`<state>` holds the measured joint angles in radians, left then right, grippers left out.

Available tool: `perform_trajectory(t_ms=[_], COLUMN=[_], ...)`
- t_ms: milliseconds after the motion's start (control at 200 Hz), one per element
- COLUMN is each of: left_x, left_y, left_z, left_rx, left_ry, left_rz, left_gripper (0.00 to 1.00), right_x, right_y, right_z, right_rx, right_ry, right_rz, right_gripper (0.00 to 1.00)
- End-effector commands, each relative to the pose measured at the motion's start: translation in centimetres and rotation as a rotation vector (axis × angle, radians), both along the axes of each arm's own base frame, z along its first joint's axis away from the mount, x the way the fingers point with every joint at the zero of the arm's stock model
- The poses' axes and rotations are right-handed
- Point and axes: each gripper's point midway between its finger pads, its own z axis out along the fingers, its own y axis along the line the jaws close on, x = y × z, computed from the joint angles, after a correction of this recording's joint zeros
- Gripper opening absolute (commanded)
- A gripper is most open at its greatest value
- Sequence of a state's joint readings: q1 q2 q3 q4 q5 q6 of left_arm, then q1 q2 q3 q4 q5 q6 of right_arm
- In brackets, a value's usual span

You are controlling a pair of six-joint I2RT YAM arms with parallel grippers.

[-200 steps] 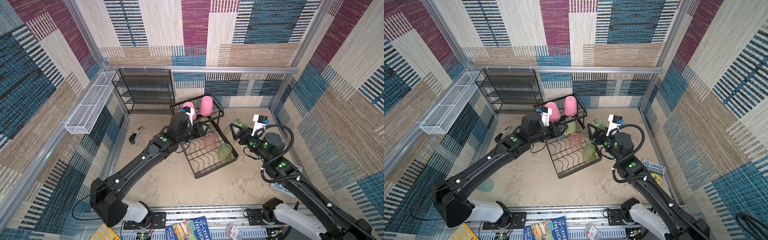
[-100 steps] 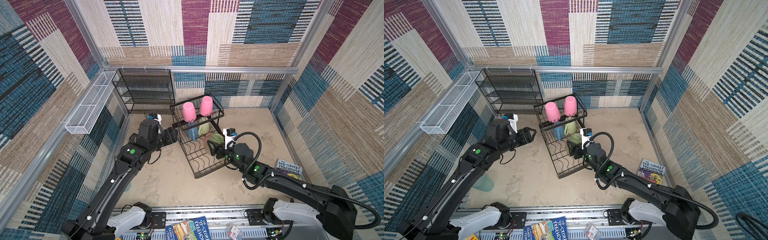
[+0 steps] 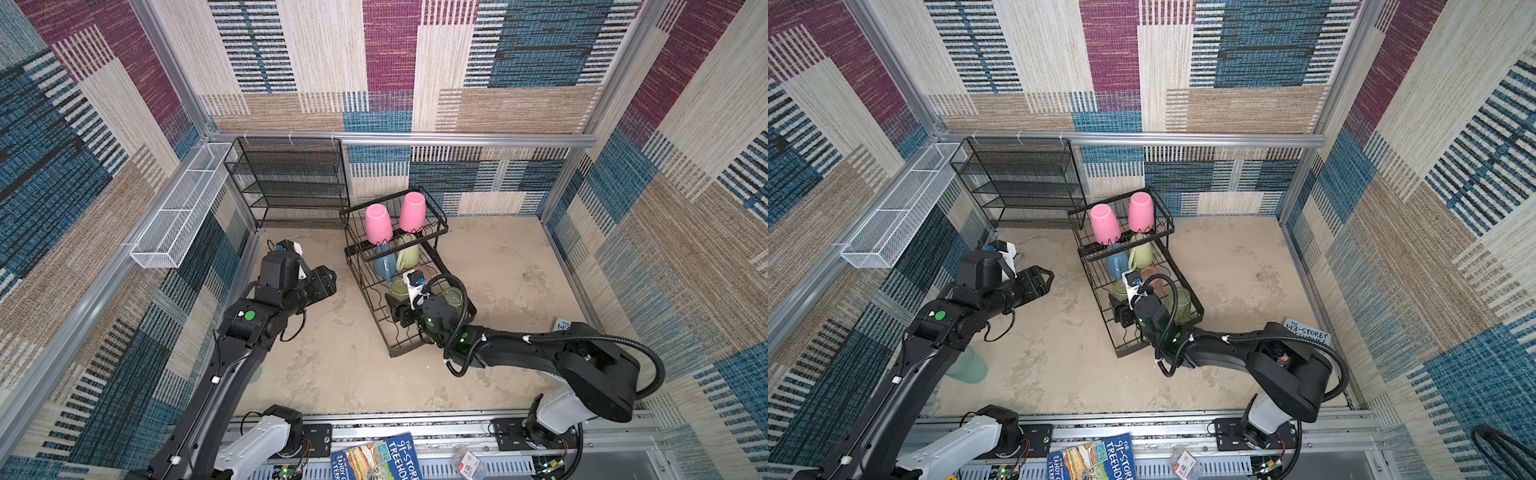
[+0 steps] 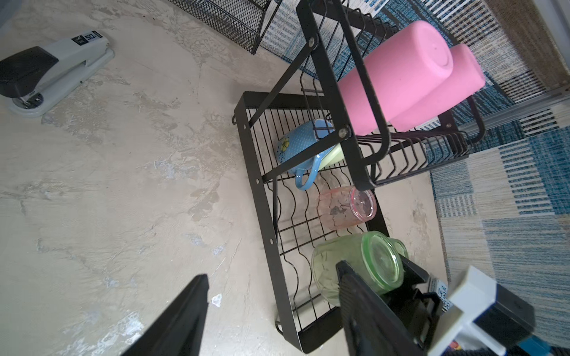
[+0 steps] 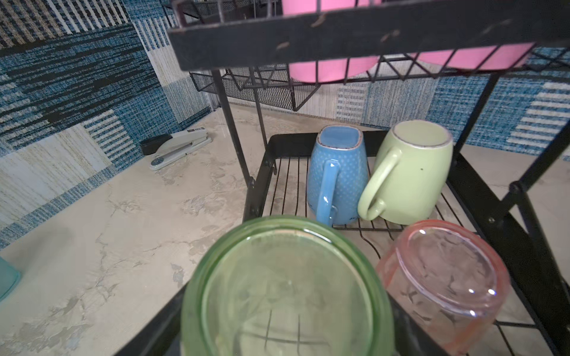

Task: Load cups into a dish rack
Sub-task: Place the cup upside down at the dish rack.

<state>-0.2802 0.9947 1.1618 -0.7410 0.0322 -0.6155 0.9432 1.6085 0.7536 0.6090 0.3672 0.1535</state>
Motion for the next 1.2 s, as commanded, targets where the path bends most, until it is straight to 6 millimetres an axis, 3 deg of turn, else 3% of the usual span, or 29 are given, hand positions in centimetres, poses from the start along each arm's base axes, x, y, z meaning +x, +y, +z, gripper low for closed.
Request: perform_trajectory(t_ms=[0,326,751,1192], left_x=[-0.6,-1.0,-1.4,-1.8], left_y=[0.8,1.9,2.4,3.3], left_z=[-0.2,-0.8,-0.6,-1.0], left_rx=[0.049,0.067,0.066,0.082], left_ry=[0.017,0.036,0.032,0.050], left_rz=[0.003,0.024,0.038,0.070], left_gripper=[0.71,0.71,0.71,0.71], right_x=[1.2,3.4,6.1,7.9], right_y=[1.1,3.3,3.2,3.6], right_z=[1.7,-2.2,-4.9,-6.7], right_rx=[0.046,-0.021,-0.040,-0.051], right_ry=[-0.095,-0.141,-0.174,-0.180], right_rz=[-0.013,-0.033,-0.088,-0.093], right_gripper=[0.58,0.60,0.64,0.82])
